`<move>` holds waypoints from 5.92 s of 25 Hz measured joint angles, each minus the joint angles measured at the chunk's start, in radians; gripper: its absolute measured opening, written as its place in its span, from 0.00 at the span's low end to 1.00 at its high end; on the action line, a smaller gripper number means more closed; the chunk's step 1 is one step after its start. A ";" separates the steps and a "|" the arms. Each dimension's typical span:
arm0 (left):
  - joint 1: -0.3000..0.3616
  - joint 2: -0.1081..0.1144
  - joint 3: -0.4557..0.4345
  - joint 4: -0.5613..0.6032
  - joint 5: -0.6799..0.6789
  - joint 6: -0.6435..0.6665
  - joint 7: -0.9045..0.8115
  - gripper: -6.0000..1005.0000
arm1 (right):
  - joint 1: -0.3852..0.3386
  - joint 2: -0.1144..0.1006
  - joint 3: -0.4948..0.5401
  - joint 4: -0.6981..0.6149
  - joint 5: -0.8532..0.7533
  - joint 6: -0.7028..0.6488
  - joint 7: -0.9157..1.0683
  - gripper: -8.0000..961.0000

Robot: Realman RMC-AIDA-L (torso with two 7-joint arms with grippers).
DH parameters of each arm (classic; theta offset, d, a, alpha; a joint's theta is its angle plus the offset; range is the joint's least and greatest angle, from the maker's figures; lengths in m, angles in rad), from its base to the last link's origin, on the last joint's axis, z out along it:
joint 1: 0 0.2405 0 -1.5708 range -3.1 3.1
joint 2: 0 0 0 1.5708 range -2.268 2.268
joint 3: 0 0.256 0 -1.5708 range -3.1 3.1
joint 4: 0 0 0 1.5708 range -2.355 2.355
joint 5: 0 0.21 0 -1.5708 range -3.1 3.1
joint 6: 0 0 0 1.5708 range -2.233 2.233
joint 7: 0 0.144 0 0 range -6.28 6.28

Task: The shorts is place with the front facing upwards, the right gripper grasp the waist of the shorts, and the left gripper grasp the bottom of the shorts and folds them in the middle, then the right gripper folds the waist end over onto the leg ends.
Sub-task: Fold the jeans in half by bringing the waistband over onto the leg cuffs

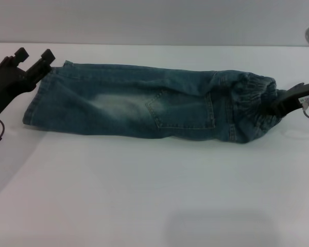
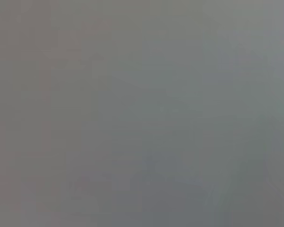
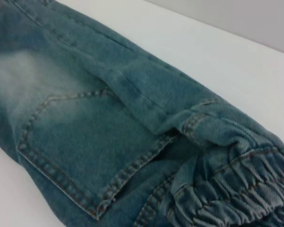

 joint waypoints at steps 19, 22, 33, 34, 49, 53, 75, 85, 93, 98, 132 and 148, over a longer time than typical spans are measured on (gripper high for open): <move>-0.095 -0.010 0.287 -0.009 -0.003 -0.120 0.065 0.81 | -0.078 -0.029 0.132 -0.408 0.239 -0.440 0.003 0.01; -0.124 -0.012 0.312 -0.029 -0.004 -0.139 0.065 0.81 | -0.073 -0.034 0.157 -0.429 0.258 -0.489 0.005 0.01; -0.191 -0.016 0.387 -0.101 -0.003 -0.154 0.103 0.81 | -0.063 -0.045 0.203 -0.459 0.309 -0.554 0.021 0.01; -0.194 -0.017 0.397 -0.102 -0.004 -0.155 0.103 0.81 | -0.060 -0.046 0.204 -0.459 0.318 -0.555 0.025 0.01; -0.214 -0.018 0.422 -0.169 0.000 -0.199 0.103 0.81 | 0.011 -0.065 0.201 -0.454 0.412 -0.594 0.072 0.01; -0.218 -0.018 0.423 -0.188 0.001 -0.198 0.103 0.81 | 0.034 -0.070 0.197 -0.454 0.418 -0.595 0.088 0.01; -0.241 -0.018 0.475 -0.258 0.001 -0.115 0.093 0.81 | 0.148 -0.062 0.183 -0.326 0.443 -0.534 0.089 0.01; -0.252 -0.018 0.485 -0.299 0.028 -0.081 0.091 0.81 | 0.173 -0.057 0.104 -0.263 0.456 -0.462 0.086 0.01; -0.257 -0.018 0.488 -0.331 0.032 -0.026 0.091 0.81 | 0.200 -0.052 0.078 -0.219 0.470 -0.421 0.076 0.01; -0.258 -0.019 0.484 -0.345 0.055 -0.002 0.090 0.81 | 0.220 -0.050 0.062 -0.198 0.473 -0.402 0.074 0.01; 0.008 0.003 0.184 0.064 0.072 -0.078 -0.017 0.81 | 0.253 0.011 -0.094 -0.042 0.496 -0.232 -0.026 0.03; 0.090 -0.001 -0.036 0.045 0.060 0.074 0.079 0.81 | 0.237 0.026 -0.612 0.116 0.899 0.228 -0.288 0.05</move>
